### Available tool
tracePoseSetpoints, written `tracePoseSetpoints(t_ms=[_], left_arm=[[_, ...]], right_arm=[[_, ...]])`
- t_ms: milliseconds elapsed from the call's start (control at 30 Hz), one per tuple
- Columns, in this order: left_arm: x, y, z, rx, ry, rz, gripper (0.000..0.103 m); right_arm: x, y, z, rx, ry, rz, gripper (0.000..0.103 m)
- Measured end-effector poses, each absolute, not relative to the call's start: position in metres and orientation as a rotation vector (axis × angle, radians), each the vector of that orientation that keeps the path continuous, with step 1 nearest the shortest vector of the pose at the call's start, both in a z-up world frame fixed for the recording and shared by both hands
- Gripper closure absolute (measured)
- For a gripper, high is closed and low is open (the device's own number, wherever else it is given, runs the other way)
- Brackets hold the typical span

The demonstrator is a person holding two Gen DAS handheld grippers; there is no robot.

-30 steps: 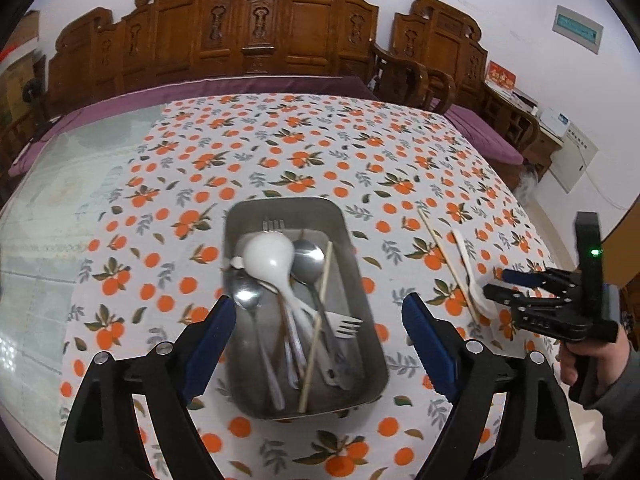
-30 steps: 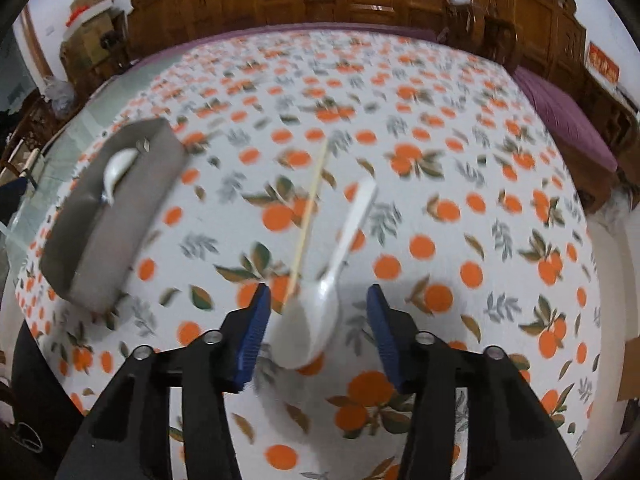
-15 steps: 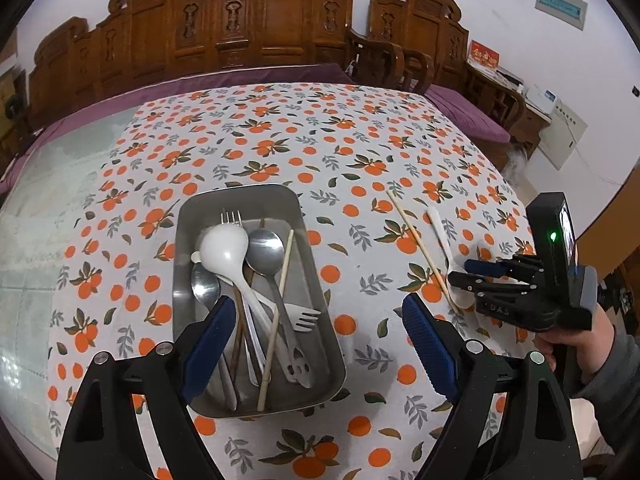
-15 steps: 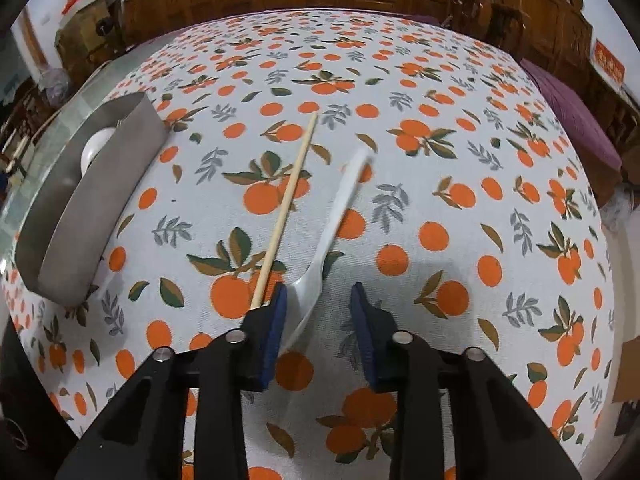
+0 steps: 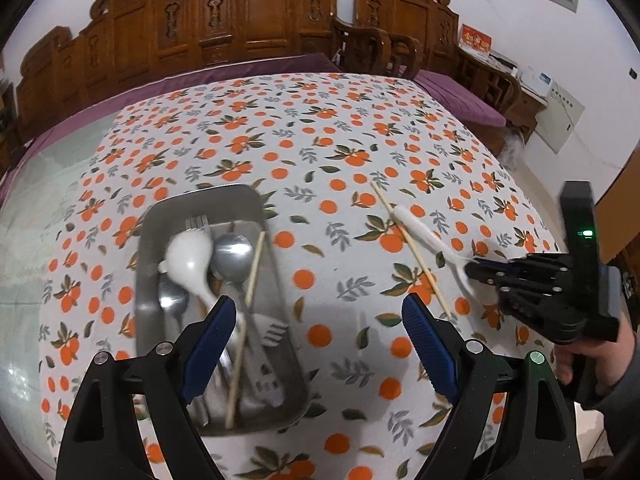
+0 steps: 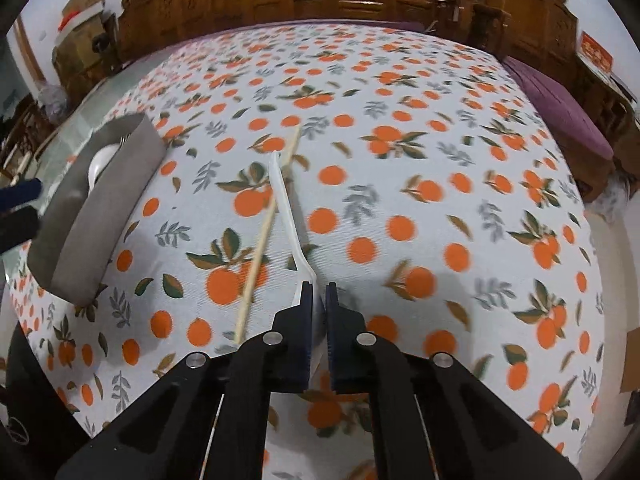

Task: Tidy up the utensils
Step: 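Grasp the wooden chopstick with the left gripper while the right gripper holds the white spoon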

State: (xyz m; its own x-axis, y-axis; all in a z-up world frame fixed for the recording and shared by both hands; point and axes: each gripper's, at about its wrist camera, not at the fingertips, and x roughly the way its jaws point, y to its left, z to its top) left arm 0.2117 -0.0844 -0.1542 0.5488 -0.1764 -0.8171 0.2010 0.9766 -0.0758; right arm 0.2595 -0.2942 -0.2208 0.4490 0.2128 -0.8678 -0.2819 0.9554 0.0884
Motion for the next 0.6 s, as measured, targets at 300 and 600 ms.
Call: tracePoseSetpoints(t_ms=[300,600], left_arm=[[0.242,-0.143,-0.178,0.068,1.002,-0.256,0.021],[0.272,-0.19,-0.209,0.117,1.04,-0.244,0.021]], right_arm=[[0.246,-0.344,-0.215,0.002,1.046,0.278,0.096],[0.239,-0.368,-0.224,0.03,1.055,0.268,0.096]])
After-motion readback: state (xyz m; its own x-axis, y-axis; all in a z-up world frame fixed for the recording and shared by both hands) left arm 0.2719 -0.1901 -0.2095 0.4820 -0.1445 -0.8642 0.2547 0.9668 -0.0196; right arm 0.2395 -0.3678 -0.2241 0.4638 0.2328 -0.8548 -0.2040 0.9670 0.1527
